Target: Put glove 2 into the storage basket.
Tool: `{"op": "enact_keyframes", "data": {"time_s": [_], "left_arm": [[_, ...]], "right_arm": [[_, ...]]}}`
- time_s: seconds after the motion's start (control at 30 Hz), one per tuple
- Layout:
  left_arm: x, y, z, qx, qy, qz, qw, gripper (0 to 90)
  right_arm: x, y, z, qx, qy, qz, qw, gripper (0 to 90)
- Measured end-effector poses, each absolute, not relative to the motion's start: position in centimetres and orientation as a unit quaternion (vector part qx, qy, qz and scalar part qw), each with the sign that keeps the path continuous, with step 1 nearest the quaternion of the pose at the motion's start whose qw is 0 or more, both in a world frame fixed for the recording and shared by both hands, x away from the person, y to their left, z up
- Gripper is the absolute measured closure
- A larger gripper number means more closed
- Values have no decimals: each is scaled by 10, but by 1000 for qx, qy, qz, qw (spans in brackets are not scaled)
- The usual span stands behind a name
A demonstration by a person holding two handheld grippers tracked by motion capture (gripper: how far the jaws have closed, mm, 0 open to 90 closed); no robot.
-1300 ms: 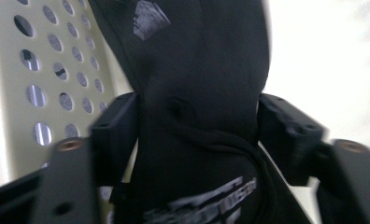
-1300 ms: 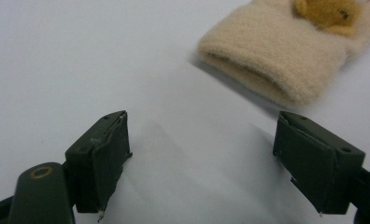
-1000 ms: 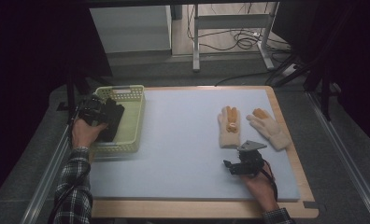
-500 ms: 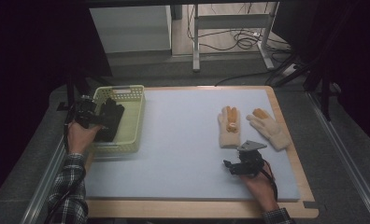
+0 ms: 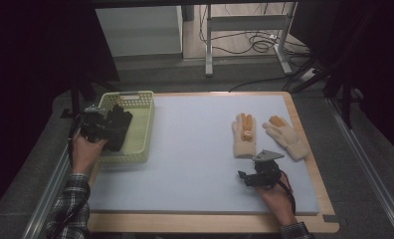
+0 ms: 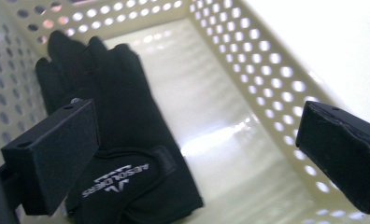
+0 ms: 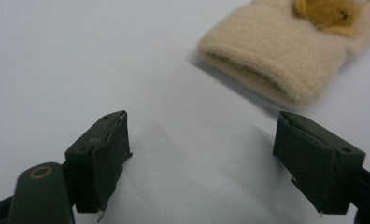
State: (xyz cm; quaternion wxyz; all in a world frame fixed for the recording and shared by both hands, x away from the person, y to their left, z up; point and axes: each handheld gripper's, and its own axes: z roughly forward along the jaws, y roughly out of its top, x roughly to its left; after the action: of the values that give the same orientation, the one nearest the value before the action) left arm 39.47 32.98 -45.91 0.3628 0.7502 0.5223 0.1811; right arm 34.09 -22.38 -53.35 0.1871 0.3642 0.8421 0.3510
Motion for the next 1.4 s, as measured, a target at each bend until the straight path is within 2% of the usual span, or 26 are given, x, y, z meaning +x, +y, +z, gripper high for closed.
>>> {"op": "enact_keyframes", "data": {"time_s": [0.5, 1.4], "left_arm": [[360, 283, -448, 774, 451, 187, 404, 0], [303, 195, -472, 810, 336, 172, 449, 0]], "right_arm": [[341, -224, -533, 366, 842, 350, 187, 179], [340, -224, -533, 365, 842, 350, 189, 178]]}}
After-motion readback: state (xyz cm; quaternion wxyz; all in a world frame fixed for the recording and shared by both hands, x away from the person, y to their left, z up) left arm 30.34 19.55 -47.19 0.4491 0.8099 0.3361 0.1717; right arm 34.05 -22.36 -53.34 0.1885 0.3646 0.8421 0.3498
